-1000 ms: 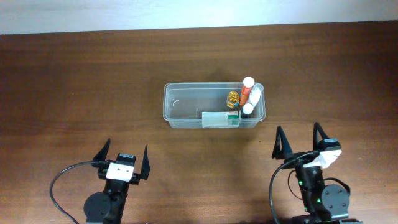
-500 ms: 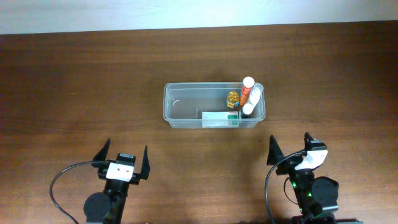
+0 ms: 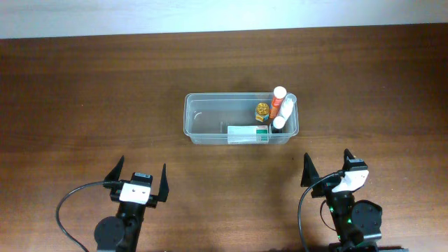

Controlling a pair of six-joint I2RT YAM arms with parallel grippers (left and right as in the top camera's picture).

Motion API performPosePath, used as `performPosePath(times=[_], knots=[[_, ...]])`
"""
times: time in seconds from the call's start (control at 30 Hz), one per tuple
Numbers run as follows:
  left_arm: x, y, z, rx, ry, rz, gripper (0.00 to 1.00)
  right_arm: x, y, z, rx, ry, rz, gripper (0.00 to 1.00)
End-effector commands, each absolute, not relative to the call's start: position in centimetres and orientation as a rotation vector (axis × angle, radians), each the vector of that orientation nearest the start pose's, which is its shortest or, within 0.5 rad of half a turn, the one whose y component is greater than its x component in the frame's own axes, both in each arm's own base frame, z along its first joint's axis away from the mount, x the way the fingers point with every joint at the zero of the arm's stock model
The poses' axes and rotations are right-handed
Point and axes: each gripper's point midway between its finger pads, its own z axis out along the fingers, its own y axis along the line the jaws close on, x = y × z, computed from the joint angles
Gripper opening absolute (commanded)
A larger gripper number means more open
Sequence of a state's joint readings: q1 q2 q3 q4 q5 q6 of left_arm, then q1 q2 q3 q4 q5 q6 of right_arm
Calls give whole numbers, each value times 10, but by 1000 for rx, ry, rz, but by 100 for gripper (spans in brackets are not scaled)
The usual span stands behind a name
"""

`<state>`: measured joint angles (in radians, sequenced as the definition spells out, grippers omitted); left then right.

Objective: Pack container

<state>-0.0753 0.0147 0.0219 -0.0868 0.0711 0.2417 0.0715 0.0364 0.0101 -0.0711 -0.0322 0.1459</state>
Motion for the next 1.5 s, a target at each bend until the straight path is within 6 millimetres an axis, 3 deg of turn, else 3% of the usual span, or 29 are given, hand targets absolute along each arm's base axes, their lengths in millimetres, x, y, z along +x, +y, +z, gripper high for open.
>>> performPosePath(times=[0.0,0.9,1.13,1.47], knots=[[244,-28,158,301,1619,78,99,246,24,153,24,1666,188,98],[244,-28,158,301,1619,78,99,245,23,157,24,1646,189,98],[244,-28,158,301,1619,78,99,246,12,157,62,1644,154,98],[244,-28,158,301,1619,78,99,246,13,157,60,1645,155,98]])
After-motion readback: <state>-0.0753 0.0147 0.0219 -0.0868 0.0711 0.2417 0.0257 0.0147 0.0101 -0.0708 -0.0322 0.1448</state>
